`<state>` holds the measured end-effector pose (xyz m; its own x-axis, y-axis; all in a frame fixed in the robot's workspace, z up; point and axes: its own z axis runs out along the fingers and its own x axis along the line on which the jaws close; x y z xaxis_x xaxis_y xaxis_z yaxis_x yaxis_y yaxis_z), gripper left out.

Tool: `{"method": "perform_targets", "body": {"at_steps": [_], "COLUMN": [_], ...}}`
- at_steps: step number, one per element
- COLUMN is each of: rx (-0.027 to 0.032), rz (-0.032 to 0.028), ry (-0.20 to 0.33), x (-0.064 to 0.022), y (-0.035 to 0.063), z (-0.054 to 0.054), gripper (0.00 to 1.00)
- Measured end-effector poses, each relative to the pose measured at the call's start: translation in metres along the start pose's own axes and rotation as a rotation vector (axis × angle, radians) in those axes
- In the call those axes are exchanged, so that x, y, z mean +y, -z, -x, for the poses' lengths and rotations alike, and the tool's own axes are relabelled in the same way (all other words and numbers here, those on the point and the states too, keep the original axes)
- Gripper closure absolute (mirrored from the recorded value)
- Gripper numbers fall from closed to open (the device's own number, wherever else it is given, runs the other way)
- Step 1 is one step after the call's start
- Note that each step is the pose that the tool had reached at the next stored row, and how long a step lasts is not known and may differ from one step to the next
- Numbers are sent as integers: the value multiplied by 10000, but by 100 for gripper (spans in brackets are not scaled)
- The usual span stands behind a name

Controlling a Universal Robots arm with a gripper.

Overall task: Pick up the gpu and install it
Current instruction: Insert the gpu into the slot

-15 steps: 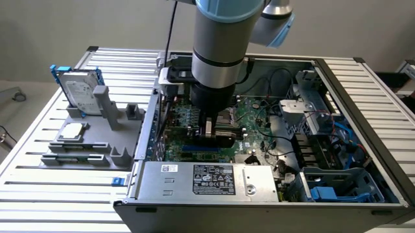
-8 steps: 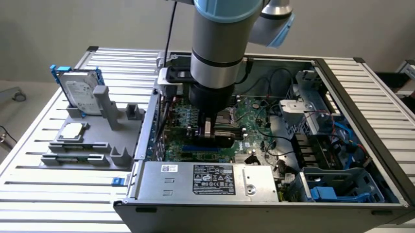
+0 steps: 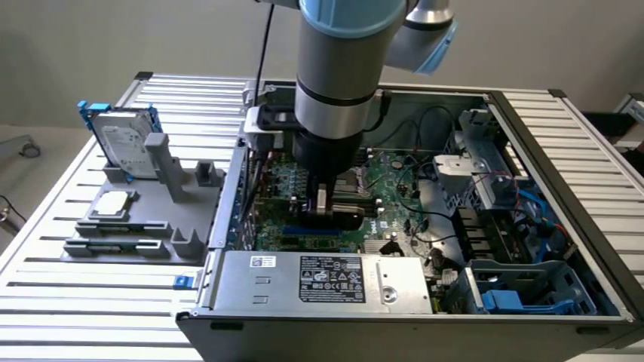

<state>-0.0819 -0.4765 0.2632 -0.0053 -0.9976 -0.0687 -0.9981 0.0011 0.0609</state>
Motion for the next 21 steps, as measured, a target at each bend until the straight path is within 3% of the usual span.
{"method": "perform_targets", "body": {"at_steps": [21], "rx": [48], "rz": [5], "ry": [277], "x": [5], "y": [-51], "z": [0], "gripper": [74]}}
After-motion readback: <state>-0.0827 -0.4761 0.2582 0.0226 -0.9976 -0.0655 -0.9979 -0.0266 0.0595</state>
